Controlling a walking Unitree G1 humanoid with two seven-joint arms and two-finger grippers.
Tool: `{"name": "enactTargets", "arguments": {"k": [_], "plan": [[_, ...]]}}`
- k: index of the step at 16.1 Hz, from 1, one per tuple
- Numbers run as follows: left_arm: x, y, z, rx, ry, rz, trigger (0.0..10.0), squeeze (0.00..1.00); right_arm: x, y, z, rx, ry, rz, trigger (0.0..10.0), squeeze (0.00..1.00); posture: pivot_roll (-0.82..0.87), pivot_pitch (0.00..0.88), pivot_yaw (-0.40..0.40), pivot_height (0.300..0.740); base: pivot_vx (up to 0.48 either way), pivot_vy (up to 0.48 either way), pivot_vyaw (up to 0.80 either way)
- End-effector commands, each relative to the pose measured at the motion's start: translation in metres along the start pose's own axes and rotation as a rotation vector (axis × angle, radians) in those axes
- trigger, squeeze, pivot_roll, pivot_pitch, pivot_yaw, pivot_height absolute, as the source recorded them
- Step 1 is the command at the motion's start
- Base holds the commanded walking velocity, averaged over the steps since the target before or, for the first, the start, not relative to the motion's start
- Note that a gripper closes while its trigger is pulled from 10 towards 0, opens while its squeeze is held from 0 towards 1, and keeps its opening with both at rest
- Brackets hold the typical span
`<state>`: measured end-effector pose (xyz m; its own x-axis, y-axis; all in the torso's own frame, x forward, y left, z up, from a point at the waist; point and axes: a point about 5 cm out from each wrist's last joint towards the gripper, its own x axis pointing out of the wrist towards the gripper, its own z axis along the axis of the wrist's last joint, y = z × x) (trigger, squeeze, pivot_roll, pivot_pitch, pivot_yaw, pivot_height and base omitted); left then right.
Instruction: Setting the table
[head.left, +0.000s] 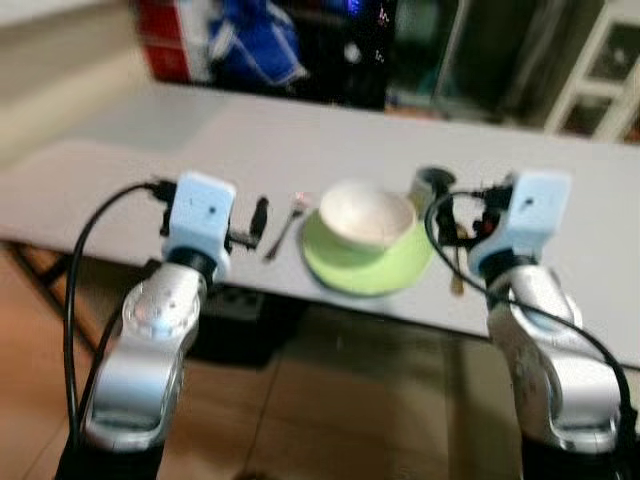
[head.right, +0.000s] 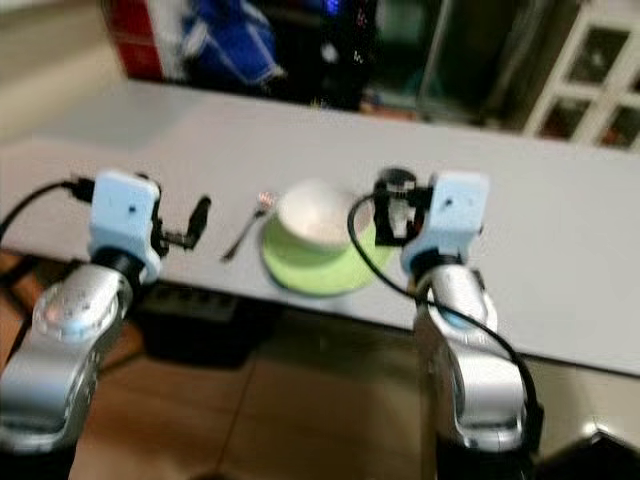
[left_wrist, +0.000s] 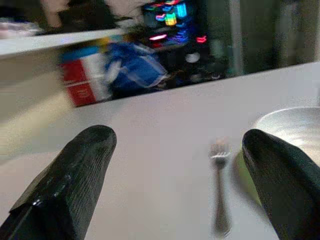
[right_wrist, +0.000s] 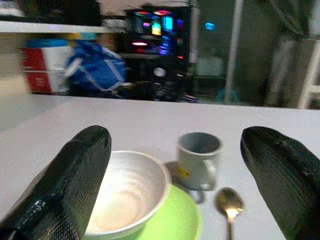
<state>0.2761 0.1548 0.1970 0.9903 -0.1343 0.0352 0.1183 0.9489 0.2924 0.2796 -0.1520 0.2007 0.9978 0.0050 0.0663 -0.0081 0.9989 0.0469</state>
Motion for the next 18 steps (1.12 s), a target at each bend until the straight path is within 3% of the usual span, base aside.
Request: {"name": "enactTargets", "arguments": {"k": [1,5,14,18], "plan": [[0.002,0.000,-0.002,0.009,0.017,-0.003,10.0,0.00,0.002,-0.005,-0.004,-0.010,0.030,-0.034,10.0,0.00,0.03,0.000,-0.019,0.740,0.000,0.000,0.00],[0.000,0.004,-0.001,0.014,0.014,0.009,10.0,0.00,0.004,-0.010,-0.015,0.022,0.086,-0.093,10.0,0.00,0.06,0.000,-0.027,0.740,0.000,0.122,0.00],[-0.002,0.006,-0.006,0.002,0.035,0.022,10.0,0.00,0.003,-0.004,-0.020,-0.016,0.124,-0.065,10.0,0.00,0.04,0.000,-0.030,0.740,0.000,0.299,-0.46],[-0.003,0.008,-0.007,0.009,0.043,0.024,10.0,0.00,0.005,0.004,-0.018,-0.015,0.116,-0.029,10.0,0.00,0.06,0.000,-0.031,0.740,0.000,0.332,0.00]]}}
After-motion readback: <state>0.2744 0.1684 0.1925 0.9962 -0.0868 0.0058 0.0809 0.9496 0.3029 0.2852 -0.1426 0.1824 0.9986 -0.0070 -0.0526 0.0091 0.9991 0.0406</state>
